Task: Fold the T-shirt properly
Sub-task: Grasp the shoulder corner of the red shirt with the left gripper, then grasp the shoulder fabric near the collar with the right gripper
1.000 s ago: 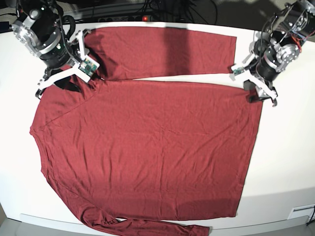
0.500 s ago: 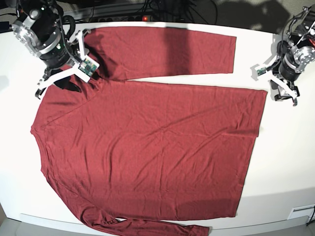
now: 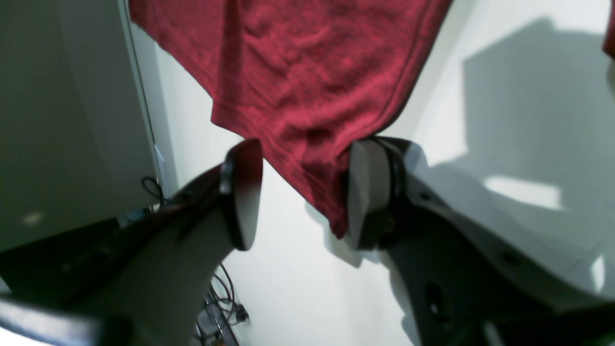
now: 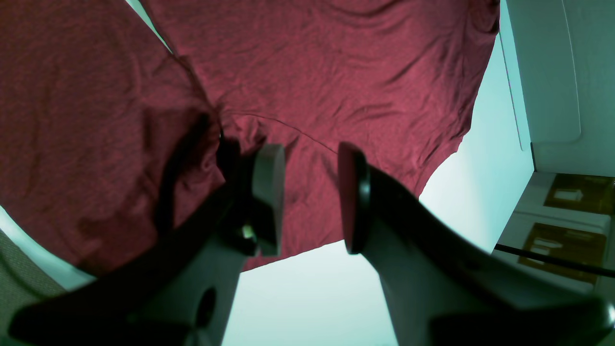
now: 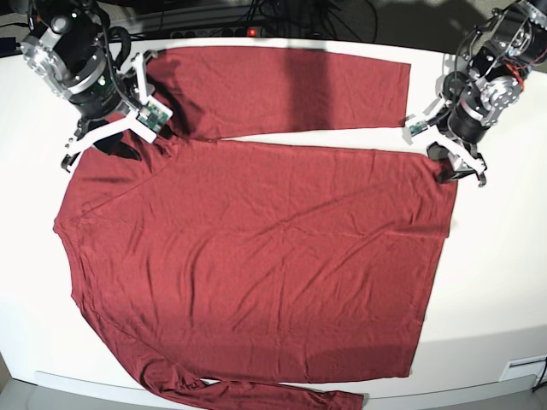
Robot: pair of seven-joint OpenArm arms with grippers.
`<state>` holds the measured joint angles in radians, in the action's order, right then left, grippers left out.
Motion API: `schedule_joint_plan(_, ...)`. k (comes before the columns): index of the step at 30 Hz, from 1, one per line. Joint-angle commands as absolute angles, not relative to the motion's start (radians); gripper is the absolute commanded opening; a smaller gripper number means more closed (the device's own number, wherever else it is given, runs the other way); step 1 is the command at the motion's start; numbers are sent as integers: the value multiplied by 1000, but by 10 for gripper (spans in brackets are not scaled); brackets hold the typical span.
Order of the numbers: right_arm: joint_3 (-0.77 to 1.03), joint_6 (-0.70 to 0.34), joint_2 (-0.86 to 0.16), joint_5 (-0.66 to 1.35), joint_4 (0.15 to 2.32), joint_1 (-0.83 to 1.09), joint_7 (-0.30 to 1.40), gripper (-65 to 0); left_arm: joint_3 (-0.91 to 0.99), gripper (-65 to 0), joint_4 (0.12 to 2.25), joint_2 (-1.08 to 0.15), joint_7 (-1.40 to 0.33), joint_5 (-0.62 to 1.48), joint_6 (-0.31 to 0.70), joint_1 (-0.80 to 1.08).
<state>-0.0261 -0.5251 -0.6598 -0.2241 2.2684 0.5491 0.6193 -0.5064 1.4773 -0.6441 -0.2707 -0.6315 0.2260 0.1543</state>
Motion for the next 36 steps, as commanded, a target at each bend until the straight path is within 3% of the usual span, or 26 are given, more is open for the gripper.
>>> schedule_joint_plan(1,-19,-513,-673,-223,2287,548,610,-453,-513,-361,1468,-660,-323,-594,291,169)
schedule_joint_plan(7,-19,-513,-673,-223,2287,548,610,-453,-513,-361,1468,-657,-246,-602,291,170)
schedule_joint_plan(18,-19,-513,-673,-223,2287,549,611,-453,-513,-367,1465,-629,-266,-602,287,147)
schedule_joint_plan(20,-19,-513,-673,-223,2287,549,610,-453,-513,-439,1465,-629,-268,-602,287,150)
schedule_joint_plan(23,-19,-513,-673,-222,2287,549,605,-453,-513,-650,1465,-629,-266,-597,287,149)
schedule_joint_plan(32,-19,-515,-673,-115,2249,542,582,-451,-513,-650,1465,-629,-261,-594,287,149)
schedule_joint_plan(36,-19,-514,-666,-116,2165,519,536,-305,-513,-650,1465,-629,-261,-594,287,149)
